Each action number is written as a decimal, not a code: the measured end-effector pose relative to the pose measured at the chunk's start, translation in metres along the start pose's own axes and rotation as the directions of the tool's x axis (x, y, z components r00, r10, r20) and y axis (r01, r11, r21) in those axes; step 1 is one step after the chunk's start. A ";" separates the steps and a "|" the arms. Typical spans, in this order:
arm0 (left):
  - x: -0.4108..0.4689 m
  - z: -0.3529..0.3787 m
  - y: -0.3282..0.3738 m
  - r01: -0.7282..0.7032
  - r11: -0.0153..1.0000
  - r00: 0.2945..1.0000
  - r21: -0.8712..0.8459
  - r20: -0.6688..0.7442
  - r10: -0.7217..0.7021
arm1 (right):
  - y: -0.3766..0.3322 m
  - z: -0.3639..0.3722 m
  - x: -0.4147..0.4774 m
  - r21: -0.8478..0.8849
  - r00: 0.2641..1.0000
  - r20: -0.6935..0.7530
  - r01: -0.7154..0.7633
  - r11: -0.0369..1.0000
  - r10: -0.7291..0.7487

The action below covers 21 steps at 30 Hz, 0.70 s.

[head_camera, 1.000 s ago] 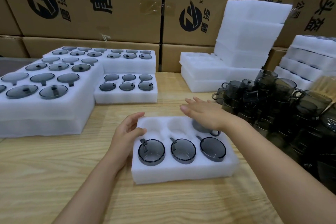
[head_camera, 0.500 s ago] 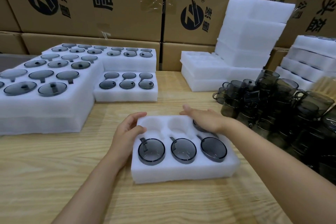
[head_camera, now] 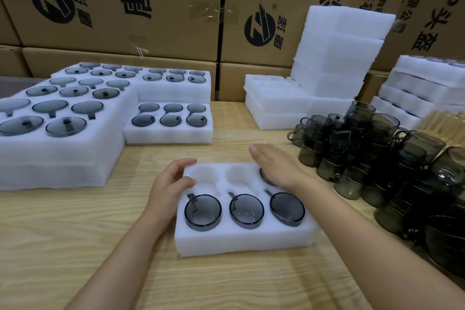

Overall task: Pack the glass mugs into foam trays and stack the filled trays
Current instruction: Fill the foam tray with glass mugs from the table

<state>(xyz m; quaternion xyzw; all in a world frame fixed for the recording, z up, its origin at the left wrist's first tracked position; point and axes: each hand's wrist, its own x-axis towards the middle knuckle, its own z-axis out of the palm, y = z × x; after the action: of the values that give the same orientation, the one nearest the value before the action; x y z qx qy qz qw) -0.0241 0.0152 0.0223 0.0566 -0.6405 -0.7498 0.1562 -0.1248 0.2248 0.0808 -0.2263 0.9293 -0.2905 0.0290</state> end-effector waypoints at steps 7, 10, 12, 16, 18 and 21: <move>0.000 0.001 0.001 -0.006 1.000 1.000 -0.005 -0.001 0.006 | 0.035 -0.053 -0.030 0.006 0.470 -0.876 -0.221 0.975 0.111; 0.000 0.001 0.002 -0.009 1.000 1.000 0.008 -0.003 0.009 | 0.059 -0.071 -0.035 0.122 0.536 -0.749 -0.466 0.876 0.389; 0.000 0.001 0.002 -0.023 0.999 1.000 0.028 0.002 0.023 | 0.072 -0.075 -0.035 0.050 0.606 -0.670 -0.540 0.840 0.429; 0.000 0.001 0.002 -0.017 1.000 1.000 0.026 -0.006 0.017 | 0.085 -0.076 -0.030 -0.069 0.676 -0.591 -0.585 0.808 0.440; 0.000 0.002 0.002 -0.010 1.000 1.000 0.026 -0.008 0.010 | 0.090 -0.073 -0.028 -0.128 0.692 -0.579 -0.598 0.791 0.430; 0.000 0.002 0.003 -0.011 0.999 1.000 0.030 -0.010 0.012 | 0.096 -0.065 -0.028 -0.172 0.712 -0.565 -0.595 0.785 0.416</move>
<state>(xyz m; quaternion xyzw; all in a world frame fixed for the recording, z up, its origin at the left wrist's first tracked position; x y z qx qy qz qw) -0.0239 0.0164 0.0250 0.0593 -0.6513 -0.7387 0.1631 -0.1508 0.3416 0.0794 0.1229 0.9654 -0.1531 -0.1717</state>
